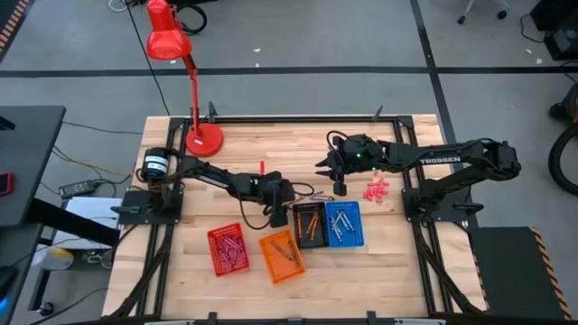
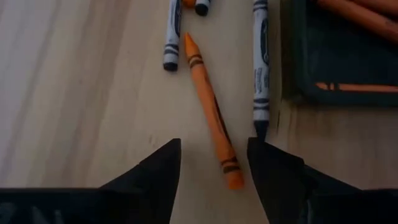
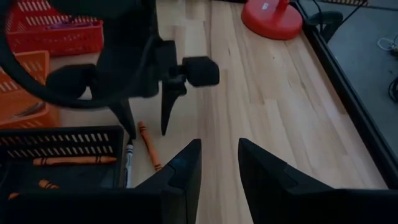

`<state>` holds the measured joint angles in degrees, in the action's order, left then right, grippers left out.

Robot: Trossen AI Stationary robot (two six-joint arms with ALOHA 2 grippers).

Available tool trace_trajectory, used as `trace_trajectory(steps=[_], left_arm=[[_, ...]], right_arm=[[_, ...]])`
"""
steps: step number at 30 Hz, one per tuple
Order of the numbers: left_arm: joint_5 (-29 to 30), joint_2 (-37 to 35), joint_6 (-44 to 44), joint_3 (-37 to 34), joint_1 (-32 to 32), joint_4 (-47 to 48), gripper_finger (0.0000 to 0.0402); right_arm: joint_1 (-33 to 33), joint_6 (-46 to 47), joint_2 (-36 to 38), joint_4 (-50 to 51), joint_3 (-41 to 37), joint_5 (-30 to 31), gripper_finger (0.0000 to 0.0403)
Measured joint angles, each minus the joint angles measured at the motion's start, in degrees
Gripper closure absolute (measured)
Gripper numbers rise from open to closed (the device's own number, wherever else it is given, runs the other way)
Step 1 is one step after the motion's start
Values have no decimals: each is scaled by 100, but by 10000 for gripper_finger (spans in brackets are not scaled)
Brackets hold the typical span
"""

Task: Sort crayons
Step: Put the orange crayon into the black bin

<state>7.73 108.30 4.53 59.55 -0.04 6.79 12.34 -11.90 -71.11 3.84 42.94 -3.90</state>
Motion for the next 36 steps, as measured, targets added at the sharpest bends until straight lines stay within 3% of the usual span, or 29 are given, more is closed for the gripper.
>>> trace_trajectory(steps=[11, 26, 36], left_arm=[[-20, 66, 43, 17, 51, 78, 222], [33, 60, 265, 21, 62, 394, 376], [181, -268, 339, -29, 68, 719, 373]], right_arm=[[2, -13, 0, 7, 0, 2, 292], [2, -44, 0, 17, 0, -9, 292], [4, -65, 0, 224, 0, 157, 292]])
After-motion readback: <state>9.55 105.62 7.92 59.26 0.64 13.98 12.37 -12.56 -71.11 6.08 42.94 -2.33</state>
